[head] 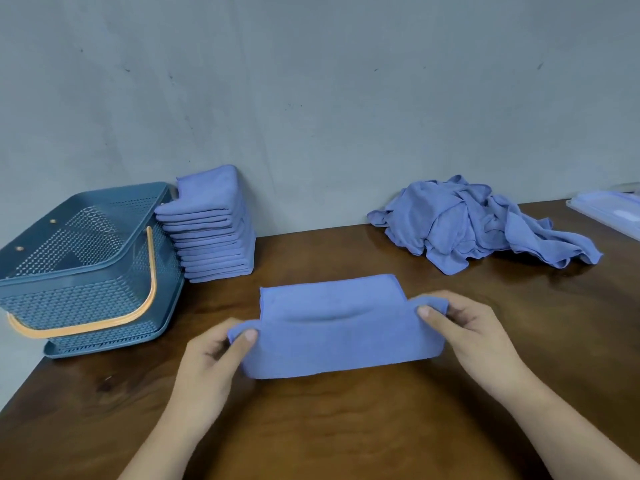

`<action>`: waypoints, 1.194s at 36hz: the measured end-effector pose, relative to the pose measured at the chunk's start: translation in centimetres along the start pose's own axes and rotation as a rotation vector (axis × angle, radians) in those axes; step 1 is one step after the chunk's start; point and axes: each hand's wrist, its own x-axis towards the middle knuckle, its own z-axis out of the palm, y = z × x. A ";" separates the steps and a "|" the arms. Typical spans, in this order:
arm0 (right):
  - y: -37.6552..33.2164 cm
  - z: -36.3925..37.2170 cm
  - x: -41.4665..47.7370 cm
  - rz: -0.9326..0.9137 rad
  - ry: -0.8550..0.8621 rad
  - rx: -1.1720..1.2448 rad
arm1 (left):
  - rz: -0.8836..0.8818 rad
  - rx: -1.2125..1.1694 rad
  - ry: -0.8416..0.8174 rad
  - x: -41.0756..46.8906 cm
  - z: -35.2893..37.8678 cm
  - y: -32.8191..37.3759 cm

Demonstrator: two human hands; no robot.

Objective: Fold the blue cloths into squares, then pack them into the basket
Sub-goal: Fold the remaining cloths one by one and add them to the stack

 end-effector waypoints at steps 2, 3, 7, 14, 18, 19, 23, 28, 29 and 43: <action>0.1 0.3 2.7 0.031 0.019 0.019 | -0.088 -0.084 -0.020 2.4 0.4 -0.1; 0.5 0.4 4.1 0.048 0.028 0.020 | -0.149 -0.132 -0.032 3.6 0.7 -0.2; 2.5 1.0 9.2 0.135 0.056 0.010 | -0.412 -0.279 -0.024 8.2 2.1 -1.4; 5.4 2.0 11.4 0.230 0.072 -0.179 | -0.529 -0.071 0.026 9.3 1.8 -5.2; 6.4 1.9 11.3 0.184 -0.025 -0.333 | -0.440 -0.003 0.099 9.3 2.1 -5.9; 7.0 1.9 11.5 0.183 -0.021 -0.356 | -0.422 0.011 0.111 9.4 2.3 -6.0; 7.9 1.9 11.8 0.169 0.038 -0.366 | -0.347 0.116 0.078 9.8 2.6 -7.1; 8.7 2.2 12.6 0.138 0.042 -0.421 | -0.320 0.179 0.101 10.6 2.5 -8.1; 8.9 2.2 12.7 0.138 0.040 -0.435 | -0.312 0.196 0.107 10.6 2.6 -8.3; 7.9 2.7 12.3 0.191 0.029 -0.539 | -0.284 0.262 0.082 10.3 3.2 -7.6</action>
